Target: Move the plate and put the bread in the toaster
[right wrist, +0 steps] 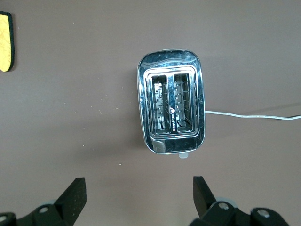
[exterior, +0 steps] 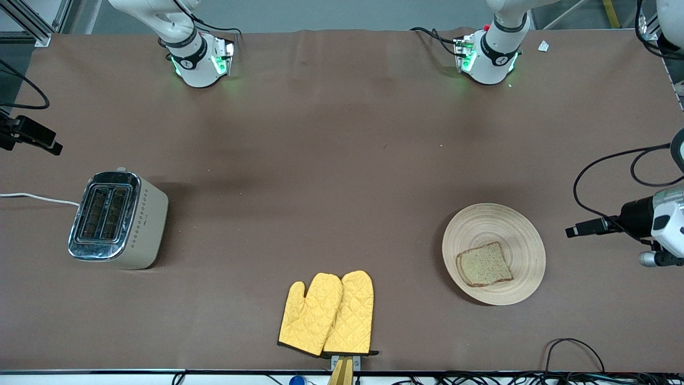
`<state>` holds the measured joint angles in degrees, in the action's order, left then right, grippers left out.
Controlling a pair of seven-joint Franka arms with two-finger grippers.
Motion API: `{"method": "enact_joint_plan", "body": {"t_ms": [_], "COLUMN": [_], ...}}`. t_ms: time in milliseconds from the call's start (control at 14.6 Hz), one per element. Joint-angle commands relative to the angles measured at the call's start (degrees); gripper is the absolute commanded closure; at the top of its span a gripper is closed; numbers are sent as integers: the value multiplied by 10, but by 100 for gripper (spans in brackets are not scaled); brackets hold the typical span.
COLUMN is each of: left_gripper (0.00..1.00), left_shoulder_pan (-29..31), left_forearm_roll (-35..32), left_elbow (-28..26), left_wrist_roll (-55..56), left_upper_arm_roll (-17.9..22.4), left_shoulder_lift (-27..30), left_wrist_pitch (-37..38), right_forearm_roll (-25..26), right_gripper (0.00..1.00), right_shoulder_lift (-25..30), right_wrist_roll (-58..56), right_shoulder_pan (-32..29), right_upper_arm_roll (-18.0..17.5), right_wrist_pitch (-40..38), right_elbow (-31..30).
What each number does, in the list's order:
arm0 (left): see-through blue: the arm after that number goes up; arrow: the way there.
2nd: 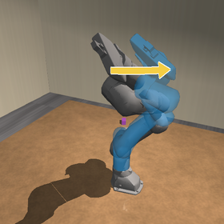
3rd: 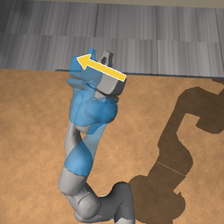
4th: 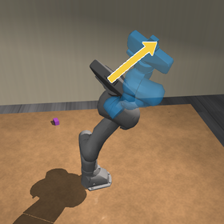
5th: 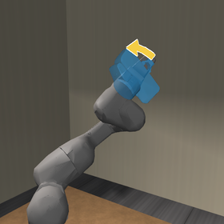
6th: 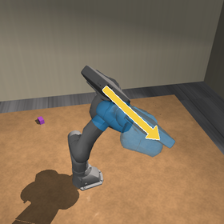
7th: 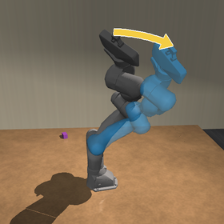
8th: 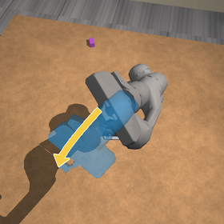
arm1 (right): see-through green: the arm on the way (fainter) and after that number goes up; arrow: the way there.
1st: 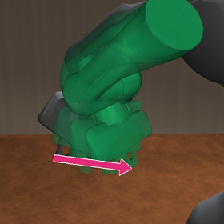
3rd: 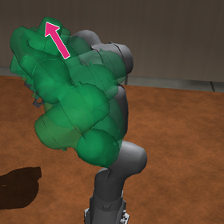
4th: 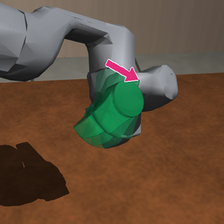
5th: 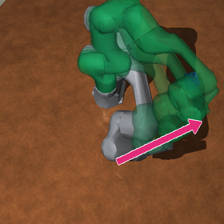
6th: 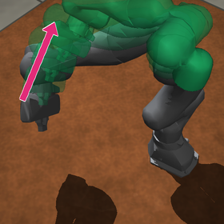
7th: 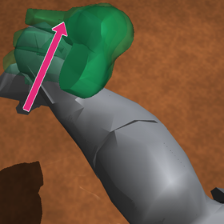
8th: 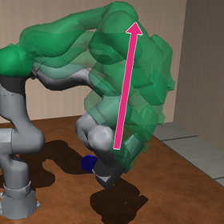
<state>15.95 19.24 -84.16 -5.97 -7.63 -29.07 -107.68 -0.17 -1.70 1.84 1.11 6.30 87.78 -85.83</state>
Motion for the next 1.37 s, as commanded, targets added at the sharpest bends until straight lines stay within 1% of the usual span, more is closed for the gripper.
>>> {"method": "enact_joint_plan", "body": {"t_ms": [0, 137, 274, 411, 547, 684, 821, 958, 1163, 1300], "left_gripper": [0, 1, 3, 10, 16, 19, 22, 26, 37, 48], "left_shoulder_pan": [22, 36, 64, 67, 79, 85, 89, 93, 93, 93], "left_forearm_roll": [45, 91, 138, 184, 208, 254, 273, 293, 307, 320], "left_elbow": [17, 19, 24, 25, 26, 25, 25, 25, 24, 23], "left_wrist_roll": [-15, -81, -133, -185, -209, -250, -323, -347, -367, -388], "left_upper_arm_roll": [-4, -4, -5, -4, -4, -5, -5, -5, -5, -5], "left_shoulder_lift": [-48, -87, -128, -150, -171, -191, -214, -224, -233, -239], "left_wrist_pitch": [-16, -21, -40, -41, -41, -41, -41, -41, -41, -41], "right_forearm_roll": [-2, -2, -2, -2, -2, -2, -2, -2, -2, -2], "right_gripper": [0, 0, 0, 0, 0, 0, 0, 0, 0, 0], "right_shoulder_lift": [4, 3, 3, 3, 3, 3, 3, 3, 3, 3], "right_wrist_roll": [0, 0, -1, -1, -1, -2, -5, -6, -6, -6], "right_shoulder_pan": [-2, -2, -2, -2, -2, -2, -2, -3, -4, -3], "right_upper_arm_roll": [-2, -2, -2, -2, -2, -2, -2, -2, -2, -2], "right_wrist_pitch": [-2, -2, -2, -3, -3, -3, -3, -3, -2, -2], "right_elbow": [-2, -2, -2, -2, -2, -2, -2, -2, -2, -2]}}
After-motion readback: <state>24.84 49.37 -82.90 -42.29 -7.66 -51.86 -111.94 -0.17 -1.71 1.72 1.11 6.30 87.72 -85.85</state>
